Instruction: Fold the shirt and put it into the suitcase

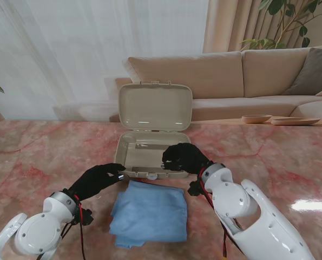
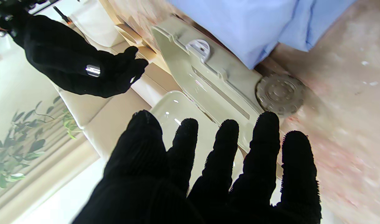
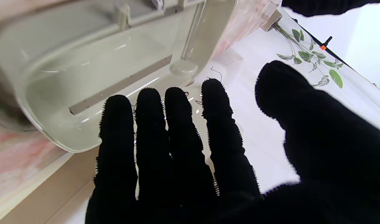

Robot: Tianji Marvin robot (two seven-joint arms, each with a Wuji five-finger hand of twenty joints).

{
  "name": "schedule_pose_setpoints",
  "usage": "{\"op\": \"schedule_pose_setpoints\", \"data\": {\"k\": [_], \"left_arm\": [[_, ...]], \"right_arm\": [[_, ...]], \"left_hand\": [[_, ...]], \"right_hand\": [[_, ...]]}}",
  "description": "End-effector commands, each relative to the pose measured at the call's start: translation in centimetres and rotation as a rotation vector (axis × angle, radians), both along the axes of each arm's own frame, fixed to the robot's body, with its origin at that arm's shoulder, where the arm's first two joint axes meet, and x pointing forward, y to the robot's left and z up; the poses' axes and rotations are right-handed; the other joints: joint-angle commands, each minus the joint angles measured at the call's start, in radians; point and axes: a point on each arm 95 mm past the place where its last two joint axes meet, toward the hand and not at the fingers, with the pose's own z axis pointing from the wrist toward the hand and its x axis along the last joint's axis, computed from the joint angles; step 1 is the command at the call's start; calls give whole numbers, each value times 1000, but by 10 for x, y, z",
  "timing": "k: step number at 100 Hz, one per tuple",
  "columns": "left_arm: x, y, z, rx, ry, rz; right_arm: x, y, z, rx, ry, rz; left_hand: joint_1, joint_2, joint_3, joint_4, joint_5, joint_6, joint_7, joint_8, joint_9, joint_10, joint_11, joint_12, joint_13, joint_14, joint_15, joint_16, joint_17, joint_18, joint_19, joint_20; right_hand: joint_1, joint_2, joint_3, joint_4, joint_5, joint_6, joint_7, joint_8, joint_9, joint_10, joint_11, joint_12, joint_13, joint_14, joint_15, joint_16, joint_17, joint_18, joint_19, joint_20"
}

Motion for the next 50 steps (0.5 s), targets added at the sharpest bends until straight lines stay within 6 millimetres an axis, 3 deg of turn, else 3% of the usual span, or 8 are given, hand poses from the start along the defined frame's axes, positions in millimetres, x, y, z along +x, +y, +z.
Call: {"op": "schedule_pose_setpoints", "data": {"k": [1, 3, 5, 6, 9, 12, 22, 50], "left_arm": [[-3, -9, -3, -7, 7, -35], [-2, -11, -4, -8, 9, -43], [-2, -13, -5, -9, 11, -50], [-2, -14, -5, -10, 12, -53], [-2, -16, -7, -10, 16, -62], [-2, -18, -9, -9, 21, -71], [-2, -23, -16, -5, 42, -94], [-4, -35, -35, 7, 71, -134]], "right_arm": [[-13, -3, -15, -12, 49, 24], [-16, -3, -16, -12, 50, 28], [-18, -4, -17, -11, 52, 32], [-20, -4, -17, -11, 53, 35], [-23, -5, -18, -11, 55, 42], [-27, -5, -20, -12, 56, 48], [-36, -6, -25, -18, 52, 64], [-56, -1, -43, -10, 82, 96]], "left_hand": [[-38, 29, -32, 13, 32, -11, -4, 7, 8, -8, -17, -6, -25, 14, -20, -7, -9, 15, -13, -7], [-38, 29, -33, 13, 34, -12, -4, 8, 8, -8, -17, -6, -25, 14, -20, -7, -9, 15, -13, -7], [-38, 27, -33, 13, 35, -11, -3, 8, 9, -8, -17, -6, -25, 16, -20, -7, -9, 15, -13, -7], [-37, 28, -32, 13, 33, -10, -4, 8, 8, -8, -17, -6, -26, 15, -20, -7, -9, 15, -13, -7], [-38, 29, -32, 13, 33, -11, -4, 8, 7, -9, -17, -6, -27, 14, -21, -7, -9, 14, -13, -7], [-38, 29, -33, 13, 34, -11, -3, 8, 7, -10, -17, -6, -27, 13, -21, -7, -10, 13, -14, -8], [-36, 29, -32, 13, 33, -6, -3, 9, 2, -10, -17, -6, -32, 14, -24, -9, -15, 11, -18, -10], [-31, 27, -32, 12, 29, -5, 0, 9, -8, -10, -15, -7, -41, 14, -32, -15, -25, 1, -37, -21]], "right_hand": [[-10, 10, -24, 32, 11, 0, -14, 11, 10, 4, -17, 16, 37, 5, -2, 16, 87, -110, 200, 77], [-8, 10, -28, 32, 10, 1, -12, 8, 10, 5, -19, 17, 36, 6, -3, 16, 403, -453, 349, 12], [-5, 11, -30, 32, 9, 0, -9, 4, 10, 4, -19, 18, 36, 4, -4, 17, 523, -627, 307, 74], [-5, 12, -31, 32, 9, 0, -8, 3, 10, 4, -20, 18, 36, 5, -4, 17, 438, -550, 195, 66], [-5, 13, -34, 31, 8, 0, -8, 1, 10, 3, -20, 19, 35, 5, -6, 17, 126, -98, -120, -17], [-4, 14, -34, 33, 6, 2, -9, 1, 8, 3, -21, 18, 32, 4, -7, 17, 70, 17, -165, -22], [1, 16, -40, 37, 3, 3, -14, 6, 5, 4, -27, 16, 30, -2, -22, 7, 74, -27, -25, 25], [7, 25, -50, 39, -2, 1, -24, 15, -7, 2, -28, 9, 18, -6, -35, -9, -79, -12, 105, -107]]}}
